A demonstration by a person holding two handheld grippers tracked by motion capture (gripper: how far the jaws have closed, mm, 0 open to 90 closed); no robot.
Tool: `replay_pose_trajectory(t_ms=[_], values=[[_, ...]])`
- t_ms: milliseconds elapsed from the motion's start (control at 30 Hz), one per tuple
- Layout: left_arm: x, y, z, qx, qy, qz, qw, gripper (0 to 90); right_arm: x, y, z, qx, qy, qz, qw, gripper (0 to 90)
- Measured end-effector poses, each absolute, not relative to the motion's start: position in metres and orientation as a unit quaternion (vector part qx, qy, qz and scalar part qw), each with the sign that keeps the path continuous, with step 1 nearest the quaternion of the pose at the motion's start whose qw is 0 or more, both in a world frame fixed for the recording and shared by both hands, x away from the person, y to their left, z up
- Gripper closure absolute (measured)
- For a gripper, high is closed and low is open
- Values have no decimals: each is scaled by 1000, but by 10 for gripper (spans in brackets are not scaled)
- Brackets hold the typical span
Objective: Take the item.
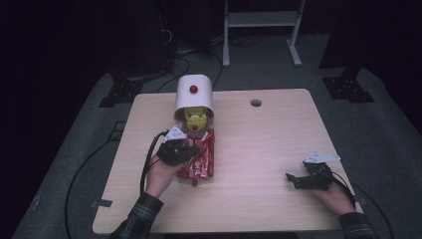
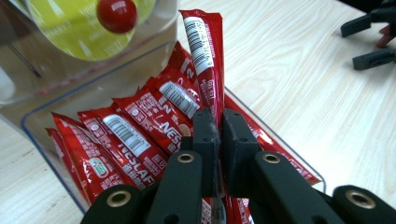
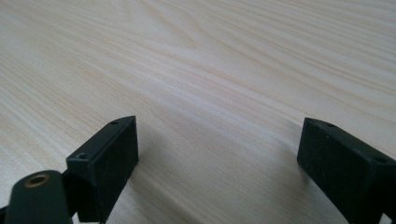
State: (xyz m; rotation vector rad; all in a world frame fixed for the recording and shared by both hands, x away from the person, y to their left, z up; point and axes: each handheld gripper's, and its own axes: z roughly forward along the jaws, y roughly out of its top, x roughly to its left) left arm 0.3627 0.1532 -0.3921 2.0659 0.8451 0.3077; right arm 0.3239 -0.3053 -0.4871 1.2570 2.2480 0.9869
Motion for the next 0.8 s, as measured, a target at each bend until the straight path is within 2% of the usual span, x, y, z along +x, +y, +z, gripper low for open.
replay_pose_trajectory(t_ms=[800], values=[[351, 190, -368, 800, 356, 139, 462, 857, 324, -305, -487, 447, 800, 351, 190, 114]])
